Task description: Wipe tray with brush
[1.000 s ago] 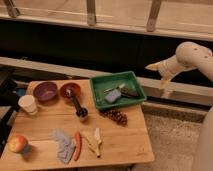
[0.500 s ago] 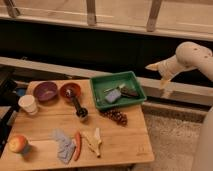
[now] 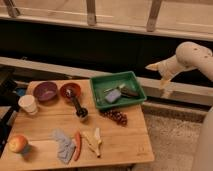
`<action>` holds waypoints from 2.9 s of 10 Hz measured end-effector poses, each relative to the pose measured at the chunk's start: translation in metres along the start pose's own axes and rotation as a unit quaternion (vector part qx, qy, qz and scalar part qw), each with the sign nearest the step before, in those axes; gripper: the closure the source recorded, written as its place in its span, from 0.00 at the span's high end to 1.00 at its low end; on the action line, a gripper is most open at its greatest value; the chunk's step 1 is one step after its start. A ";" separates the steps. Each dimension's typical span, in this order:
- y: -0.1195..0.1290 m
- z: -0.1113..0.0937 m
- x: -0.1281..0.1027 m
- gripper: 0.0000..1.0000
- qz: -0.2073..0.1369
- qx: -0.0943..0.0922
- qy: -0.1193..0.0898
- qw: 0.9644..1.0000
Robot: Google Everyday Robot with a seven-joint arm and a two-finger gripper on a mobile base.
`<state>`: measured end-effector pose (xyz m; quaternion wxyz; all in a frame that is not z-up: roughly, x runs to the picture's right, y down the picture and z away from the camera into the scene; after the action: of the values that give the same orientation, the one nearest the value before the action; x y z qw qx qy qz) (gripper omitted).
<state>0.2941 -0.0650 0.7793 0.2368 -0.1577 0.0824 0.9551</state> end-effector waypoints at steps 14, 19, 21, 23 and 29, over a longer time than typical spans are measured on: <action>0.040 0.023 0.045 0.80 -0.148 0.029 0.023 0.988; 0.093 0.068 0.153 0.80 -0.303 0.056 0.085 0.948; 0.093 0.071 0.189 0.80 -0.349 0.064 0.099 0.930; 0.093 0.071 0.192 0.80 -0.354 0.064 0.100 0.928; 0.105 0.105 0.208 0.80 -0.390 0.072 0.117 0.911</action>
<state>0.0424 -0.0435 0.8154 0.5893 -0.2710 0.1099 0.7531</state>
